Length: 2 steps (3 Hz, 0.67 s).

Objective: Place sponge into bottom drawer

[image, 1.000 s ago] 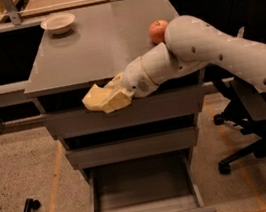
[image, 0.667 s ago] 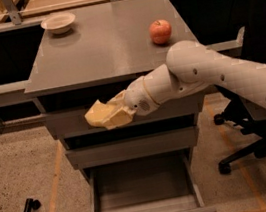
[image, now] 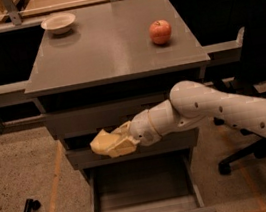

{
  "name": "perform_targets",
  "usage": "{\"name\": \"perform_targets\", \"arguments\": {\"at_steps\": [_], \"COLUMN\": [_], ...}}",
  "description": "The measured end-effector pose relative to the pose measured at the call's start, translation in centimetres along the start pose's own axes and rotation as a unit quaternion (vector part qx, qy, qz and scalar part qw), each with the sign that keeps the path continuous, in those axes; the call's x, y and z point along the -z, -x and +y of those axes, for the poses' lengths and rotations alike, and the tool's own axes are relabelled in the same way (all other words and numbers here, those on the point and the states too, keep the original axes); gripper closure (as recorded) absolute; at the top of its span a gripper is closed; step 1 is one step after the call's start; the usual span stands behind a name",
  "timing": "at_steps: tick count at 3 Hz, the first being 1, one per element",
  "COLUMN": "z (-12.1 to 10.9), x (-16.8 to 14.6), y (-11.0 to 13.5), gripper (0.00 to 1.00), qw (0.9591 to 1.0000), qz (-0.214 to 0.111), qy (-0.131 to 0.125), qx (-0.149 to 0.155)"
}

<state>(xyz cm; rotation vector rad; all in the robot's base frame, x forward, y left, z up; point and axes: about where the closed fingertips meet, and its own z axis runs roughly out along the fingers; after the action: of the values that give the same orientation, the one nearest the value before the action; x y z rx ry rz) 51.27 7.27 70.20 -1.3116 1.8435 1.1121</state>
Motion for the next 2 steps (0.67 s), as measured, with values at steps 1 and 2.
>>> {"name": "perform_targets", "arguments": {"at_steps": [1, 2], "z": [-0.11, -0.14], "x": [-1.83, -2.04], "y": [-2.77, -3.04], "gripper": [1.0, 1.0], "qw": [0.999, 0.9988], "qz": [-0.019, -0.019], "qy": [0.02, 0.023], "qx": [-0.036, -0.039]}}
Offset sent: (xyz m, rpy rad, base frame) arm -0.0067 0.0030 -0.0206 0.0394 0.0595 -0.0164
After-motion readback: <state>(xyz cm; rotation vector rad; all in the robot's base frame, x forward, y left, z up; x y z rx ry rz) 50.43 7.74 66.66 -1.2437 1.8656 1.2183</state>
